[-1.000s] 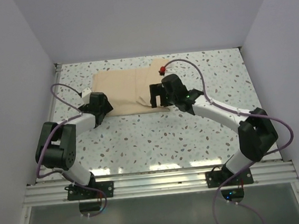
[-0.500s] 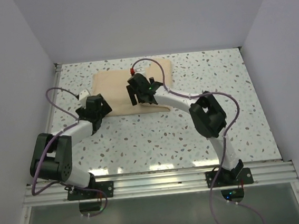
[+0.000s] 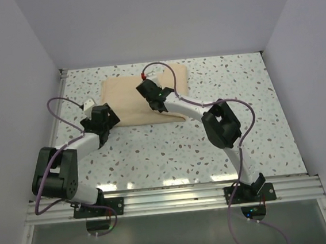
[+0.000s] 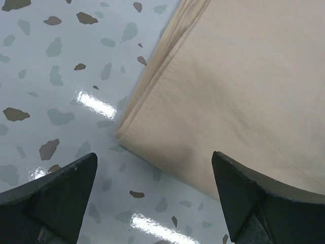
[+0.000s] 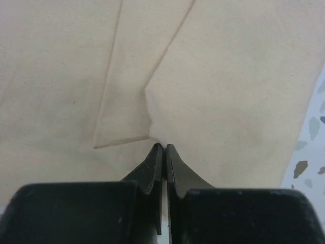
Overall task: Open and lay out the surgical kit
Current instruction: Open the surgical kit at the center of the board.
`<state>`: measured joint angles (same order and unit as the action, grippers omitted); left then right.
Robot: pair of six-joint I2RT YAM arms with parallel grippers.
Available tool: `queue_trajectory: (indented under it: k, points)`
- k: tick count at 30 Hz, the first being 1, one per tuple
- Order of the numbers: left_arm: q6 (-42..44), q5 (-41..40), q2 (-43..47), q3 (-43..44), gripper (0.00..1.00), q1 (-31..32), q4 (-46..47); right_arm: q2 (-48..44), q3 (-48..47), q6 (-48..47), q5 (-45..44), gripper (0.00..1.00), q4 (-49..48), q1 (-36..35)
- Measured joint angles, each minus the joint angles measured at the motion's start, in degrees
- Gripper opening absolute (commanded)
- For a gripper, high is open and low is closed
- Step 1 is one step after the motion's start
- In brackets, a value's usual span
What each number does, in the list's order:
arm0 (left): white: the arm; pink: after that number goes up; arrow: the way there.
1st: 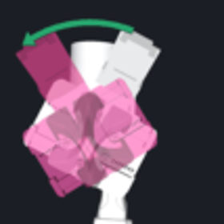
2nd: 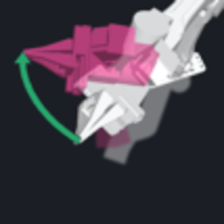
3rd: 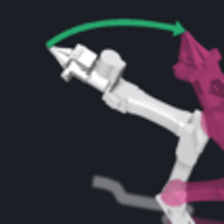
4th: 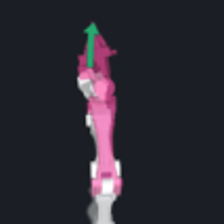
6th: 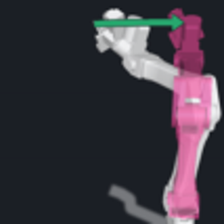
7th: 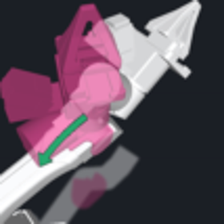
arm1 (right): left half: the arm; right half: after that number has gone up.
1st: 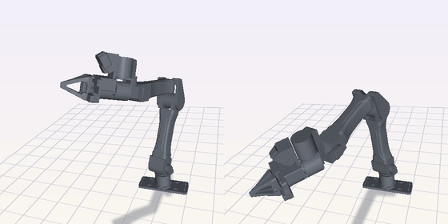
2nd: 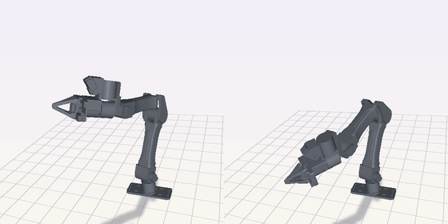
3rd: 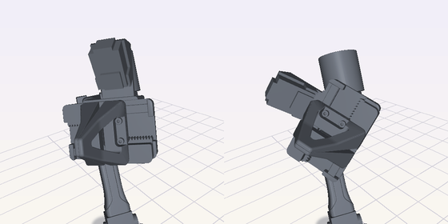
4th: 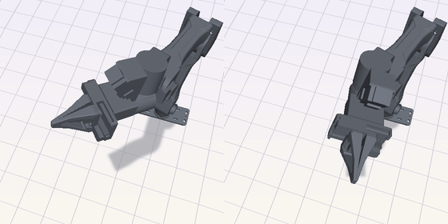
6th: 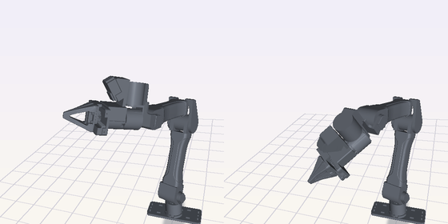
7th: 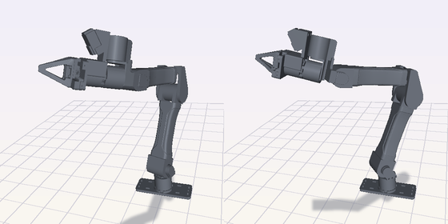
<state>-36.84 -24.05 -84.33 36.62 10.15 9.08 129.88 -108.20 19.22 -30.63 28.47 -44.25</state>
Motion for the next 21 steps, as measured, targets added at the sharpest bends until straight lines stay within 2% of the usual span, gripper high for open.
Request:
queue_trajectory:
  k: [3, 8, 13, 18, 21]
  points:
    - [0.0, -0.02, -1.92, 0.44, 0.98, -0.02, -0.35, -2.67, 3.04, 0.07, -3.34, 0.0, -0.35, 0.07]
    - [0.0, 0.0, -5.7, 2.43, 0.97, -0.02, -1.57, -13.05, 11.34, 0.72, -9.55, 0.0, -0.79, 1.73]
    - [0.0, -0.04, -5.75, 2.54, 0.97, -0.02, -1.53, -22.8, 19.15, 3.34, -13.49, 0.0, -2.25, 8.2]
    - [0.02, -0.11, -5.75, 2.54, 0.96, -0.02, -1.49, -24.33, 26.49, 7.28, -14.99, 0.0, -2.47, 17.31]
    - [0.0, -0.13, -5.75, 2.54, 0.96, -0.02, -1.49, -22.97, 29.0, 10.64, -15.08, 0.0, 0.39, 20.26]
